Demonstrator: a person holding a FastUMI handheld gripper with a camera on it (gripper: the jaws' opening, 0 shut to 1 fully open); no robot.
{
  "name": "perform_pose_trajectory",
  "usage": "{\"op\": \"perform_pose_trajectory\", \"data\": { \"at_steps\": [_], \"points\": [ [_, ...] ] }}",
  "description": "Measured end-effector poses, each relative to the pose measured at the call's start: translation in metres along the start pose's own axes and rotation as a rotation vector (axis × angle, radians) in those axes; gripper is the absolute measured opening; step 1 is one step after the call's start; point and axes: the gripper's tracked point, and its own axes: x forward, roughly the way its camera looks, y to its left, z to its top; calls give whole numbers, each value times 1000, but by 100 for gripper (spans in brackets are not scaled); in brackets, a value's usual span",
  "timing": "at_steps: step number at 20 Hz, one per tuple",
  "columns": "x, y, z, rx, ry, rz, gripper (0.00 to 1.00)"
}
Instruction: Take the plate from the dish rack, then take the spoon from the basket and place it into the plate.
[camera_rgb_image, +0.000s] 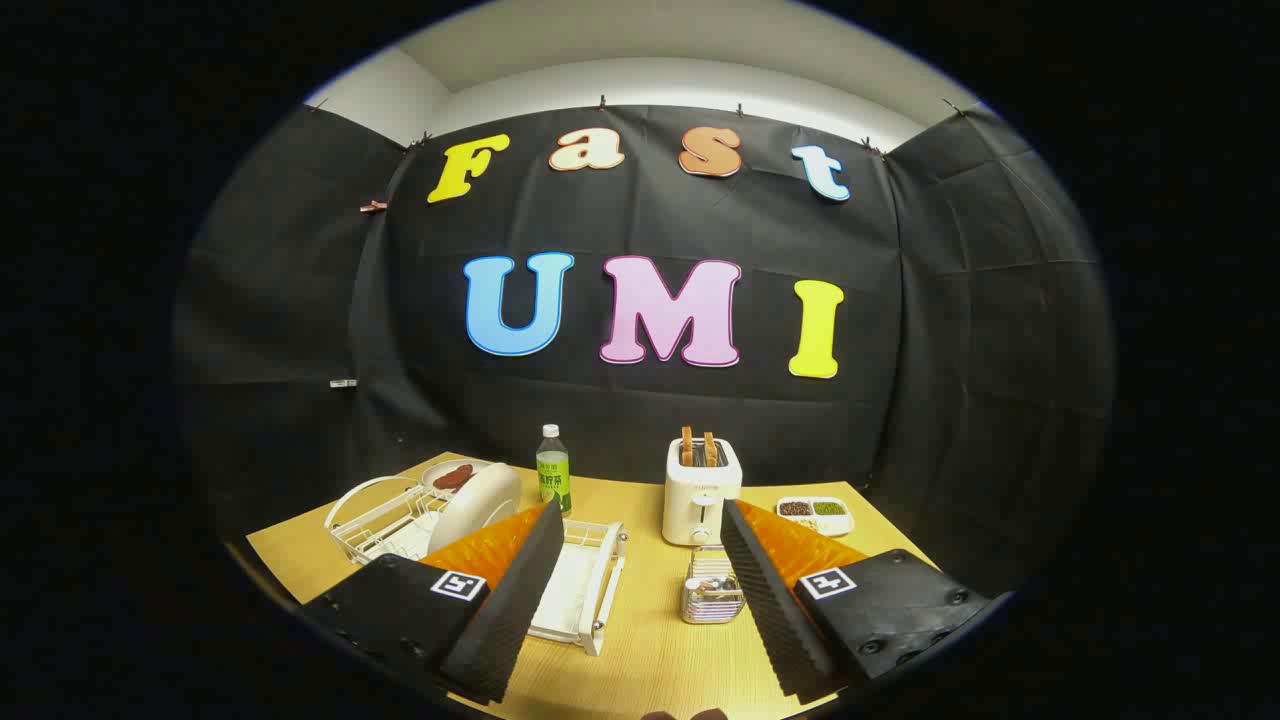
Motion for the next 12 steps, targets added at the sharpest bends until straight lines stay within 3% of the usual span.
{"op": "perform_pose_trajectory", "data": {
  "at_steps": [12],
  "points": [
    [-3,-10,-4,26,6,-27,97]
  ]
}}
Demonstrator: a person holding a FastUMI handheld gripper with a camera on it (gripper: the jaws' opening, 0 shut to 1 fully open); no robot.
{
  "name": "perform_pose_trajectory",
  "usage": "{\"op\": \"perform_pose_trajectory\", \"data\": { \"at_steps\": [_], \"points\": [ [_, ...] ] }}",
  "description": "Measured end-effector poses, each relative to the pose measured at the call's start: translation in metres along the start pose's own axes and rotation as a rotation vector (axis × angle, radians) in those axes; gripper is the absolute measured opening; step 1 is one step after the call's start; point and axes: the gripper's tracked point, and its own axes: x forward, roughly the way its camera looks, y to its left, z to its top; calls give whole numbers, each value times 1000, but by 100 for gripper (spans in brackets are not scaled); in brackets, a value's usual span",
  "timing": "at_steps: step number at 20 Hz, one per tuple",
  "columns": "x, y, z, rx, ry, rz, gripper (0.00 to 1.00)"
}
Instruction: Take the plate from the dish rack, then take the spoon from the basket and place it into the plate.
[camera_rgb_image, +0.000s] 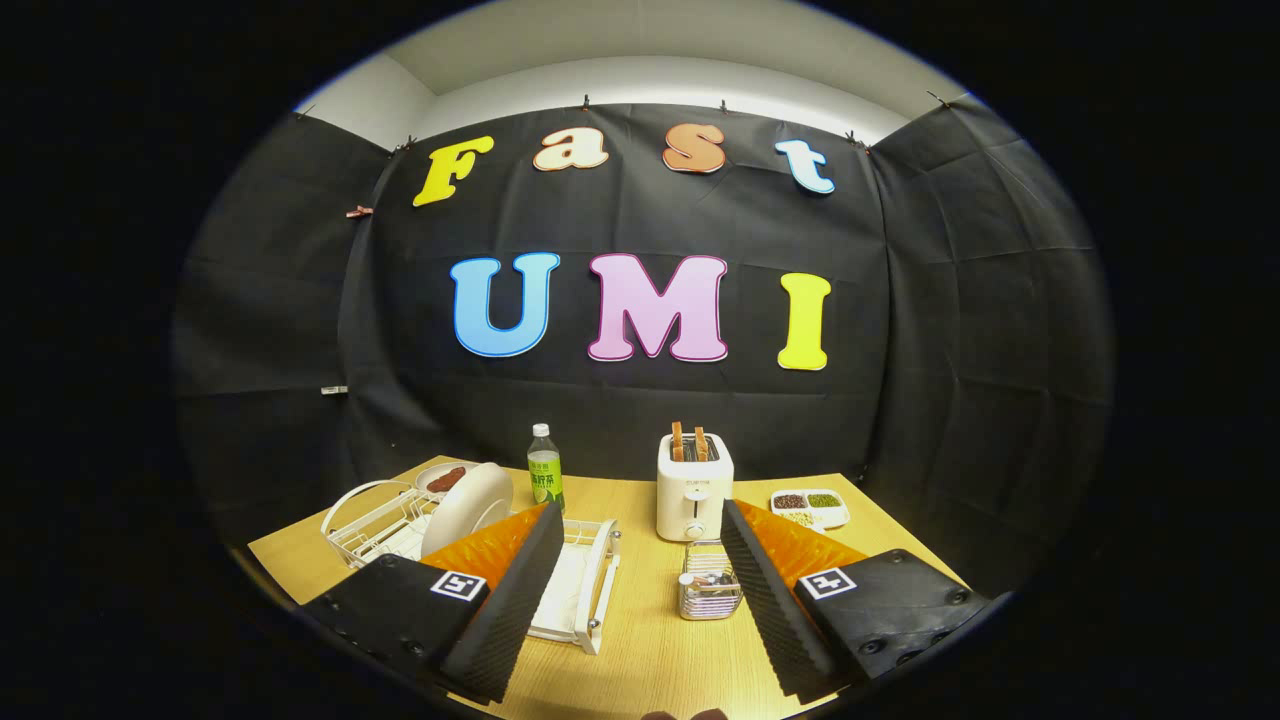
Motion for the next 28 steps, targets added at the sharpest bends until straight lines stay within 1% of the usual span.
{"op": "perform_pose_trajectory", "data": {
  "at_steps": [5,10,15,20,22,25,28],
  "points": [
    [1,-1,-3,-4,9,-1,97],
    [8,9,-4,2,32,21,97],
    [37,32,14,-10,43,76,97],
    [85,95,35,2,81,209,97],
    [102,126,35,-15,111,257,98],
    [126,164,25,-47,170,309,98],
    [150,191,-6,-75,266,325,98]
  ]
}}
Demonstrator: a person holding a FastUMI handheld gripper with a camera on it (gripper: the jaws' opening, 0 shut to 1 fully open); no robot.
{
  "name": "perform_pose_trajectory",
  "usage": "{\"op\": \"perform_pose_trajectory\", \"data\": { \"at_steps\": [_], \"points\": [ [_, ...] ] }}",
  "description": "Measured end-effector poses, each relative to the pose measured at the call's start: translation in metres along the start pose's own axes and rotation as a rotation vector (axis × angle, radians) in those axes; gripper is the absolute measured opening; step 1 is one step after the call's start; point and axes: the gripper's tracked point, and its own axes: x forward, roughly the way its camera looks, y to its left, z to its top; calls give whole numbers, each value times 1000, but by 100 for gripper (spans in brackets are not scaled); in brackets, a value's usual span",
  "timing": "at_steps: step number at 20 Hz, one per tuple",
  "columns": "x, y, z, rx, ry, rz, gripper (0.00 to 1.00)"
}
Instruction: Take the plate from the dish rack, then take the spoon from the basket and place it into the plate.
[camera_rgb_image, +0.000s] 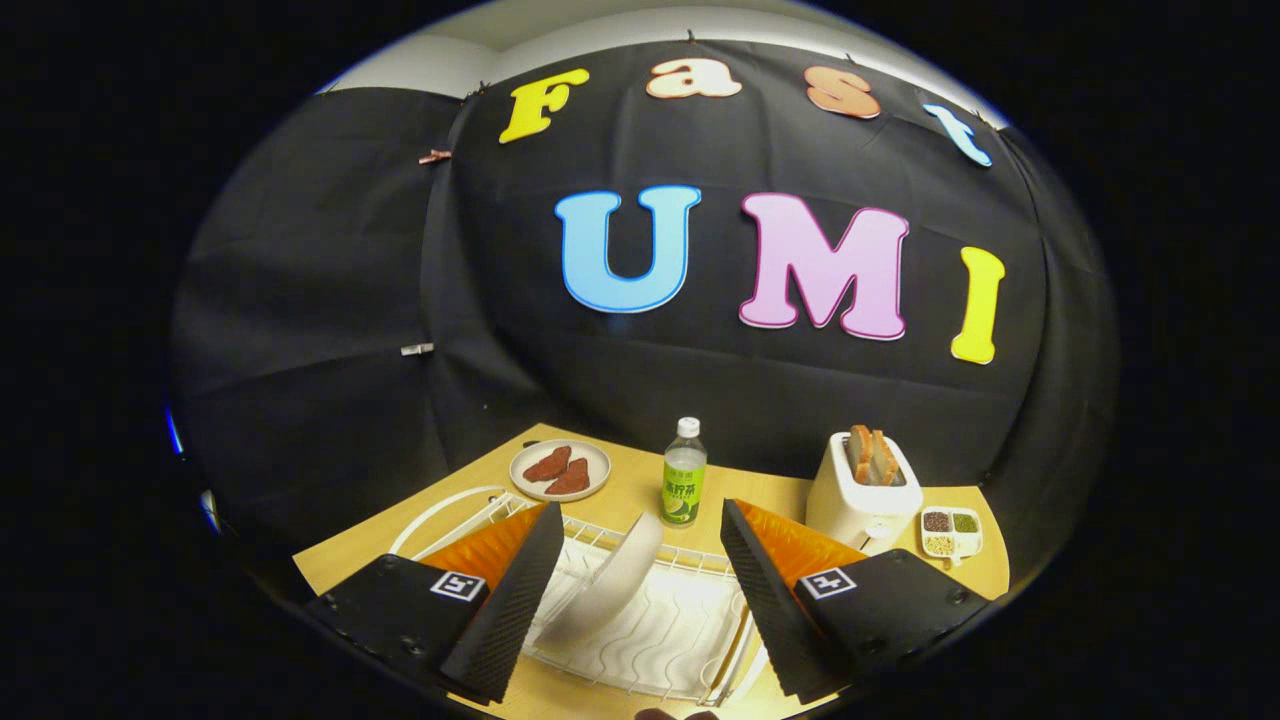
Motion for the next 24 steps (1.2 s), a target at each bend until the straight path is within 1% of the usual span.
{"op": "perform_pose_trajectory", "data": {
  "at_steps": [3,5,10,11,12,13,16,19,20,23,24],
  "points": [
    [28,9,-47,46,190,0,98],
    [43,8,-67,93,273,-22,98],
    [57,0,-82,147,357,-73,97],
    [57,1,-87,159,389,-80,89],
    [55,3,-96,165,426,-80,83],
    [54,9,-104,171,467,-66,70],
    [54,8,-108,167,531,-102,53],
    [56,8,-108,232,582,-160,44],
    [55,9,-103,242,586,-168,41],
    [57,10,-90,189,567,-177,36],
    [57,11,-84,166,552,-182,36]
  ]
}}
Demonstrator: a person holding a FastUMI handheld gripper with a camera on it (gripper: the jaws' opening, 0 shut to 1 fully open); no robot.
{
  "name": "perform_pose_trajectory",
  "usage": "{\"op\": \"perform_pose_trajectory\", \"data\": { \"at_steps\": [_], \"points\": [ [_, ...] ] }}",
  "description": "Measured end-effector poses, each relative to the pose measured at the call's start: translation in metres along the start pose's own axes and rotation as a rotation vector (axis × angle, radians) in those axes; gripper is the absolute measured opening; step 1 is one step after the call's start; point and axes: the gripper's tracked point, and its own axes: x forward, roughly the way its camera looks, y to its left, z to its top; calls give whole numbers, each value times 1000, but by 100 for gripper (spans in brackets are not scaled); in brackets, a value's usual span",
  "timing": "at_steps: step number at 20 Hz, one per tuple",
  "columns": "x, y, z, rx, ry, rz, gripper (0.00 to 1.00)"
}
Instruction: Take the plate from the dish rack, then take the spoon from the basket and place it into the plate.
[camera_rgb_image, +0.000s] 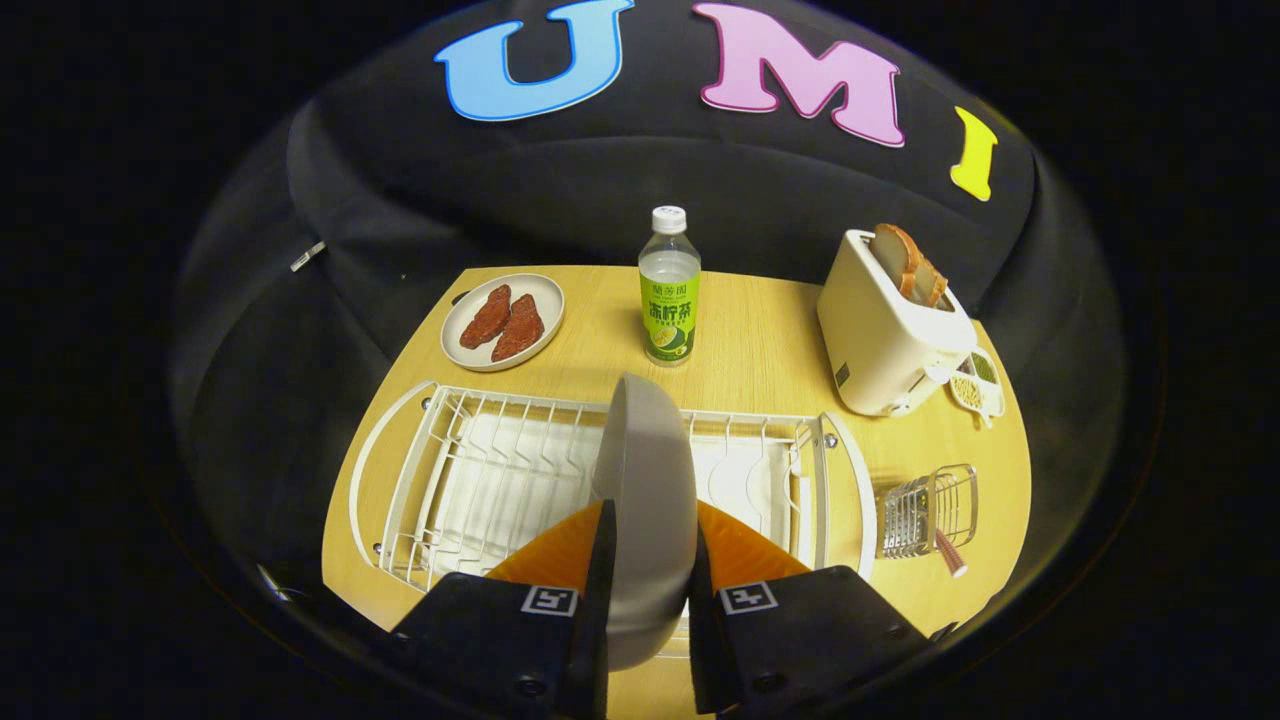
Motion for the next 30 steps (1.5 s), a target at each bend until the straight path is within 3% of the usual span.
{"op": "perform_pose_trajectory", "data": {
  "at_steps": [8,10,15,20,24,30],
  "points": [
    [-13,-26,25,-17,-68,-31,33],
    [-22,-26,19,43,-38,20,27],
    [-56,-48,15,93,-87,114,27],
    [-122,-96,-21,100,-146,224,26],
    [-157,-155,-75,64,-141,207,26],
    [-173,-223,-170,146,-32,199,27]
  ]
}}
